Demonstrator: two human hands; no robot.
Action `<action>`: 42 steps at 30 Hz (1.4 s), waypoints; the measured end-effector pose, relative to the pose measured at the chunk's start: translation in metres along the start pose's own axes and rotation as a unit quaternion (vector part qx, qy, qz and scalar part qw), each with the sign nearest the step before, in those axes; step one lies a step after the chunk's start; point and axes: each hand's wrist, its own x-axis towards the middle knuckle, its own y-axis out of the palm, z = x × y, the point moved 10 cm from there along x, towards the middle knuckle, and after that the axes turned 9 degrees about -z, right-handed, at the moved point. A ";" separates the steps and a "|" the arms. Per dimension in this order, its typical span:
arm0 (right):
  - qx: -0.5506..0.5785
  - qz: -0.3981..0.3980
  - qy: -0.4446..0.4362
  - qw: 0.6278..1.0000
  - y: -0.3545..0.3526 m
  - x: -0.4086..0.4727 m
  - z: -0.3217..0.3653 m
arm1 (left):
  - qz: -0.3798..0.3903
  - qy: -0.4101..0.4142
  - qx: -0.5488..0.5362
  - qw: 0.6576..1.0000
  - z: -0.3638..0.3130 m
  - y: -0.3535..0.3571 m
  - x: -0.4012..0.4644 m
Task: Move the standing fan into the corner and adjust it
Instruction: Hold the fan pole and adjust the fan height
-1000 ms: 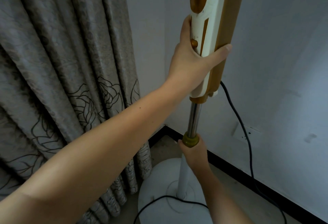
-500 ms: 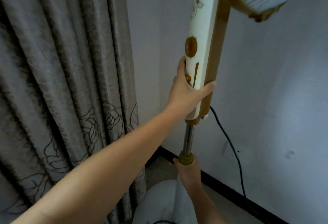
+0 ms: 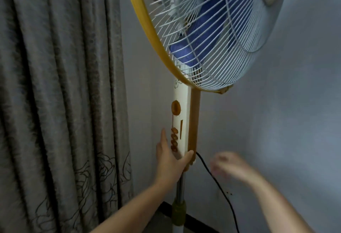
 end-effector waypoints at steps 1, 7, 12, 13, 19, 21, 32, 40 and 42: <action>0.052 -0.051 -0.042 0.996 -0.024 0.012 0.022 | -0.001 -0.001 0.006 1.000 0.004 -0.001 -0.004; 0.206 0.035 -0.207 0.956 -0.031 0.047 0.116 | 0.029 0.002 -0.022 0.999 -0.009 0.010 0.001; 0.219 0.158 -0.214 0.939 0.009 0.055 0.135 | -0.065 0.027 0.030 0.997 -0.037 0.011 0.006; 0.230 0.177 -0.212 0.933 0.013 0.056 0.136 | -0.091 0.031 0.035 0.995 -0.042 0.012 0.006; 0.244 0.214 -0.201 0.924 0.027 0.067 0.133 | -0.163 0.052 0.073 0.983 -0.050 0.011 0.009; 0.227 0.212 -0.213 0.927 0.026 0.069 0.137 | -0.163 0.052 0.085 0.982 -0.052 0.010 0.013; 0.206 0.114 -0.246 0.940 0.021 0.071 0.148 | -0.115 0.028 0.073 0.990 -0.056 0.008 0.014; 0.187 0.025 -0.206 0.960 0.017 0.067 0.146 | -0.040 0.046 0.045 0.997 -0.062 0.007 0.018; 0.182 -0.002 -0.200 0.963 0.017 0.065 0.146 | -0.023 0.056 0.051 0.997 -0.064 0.006 0.017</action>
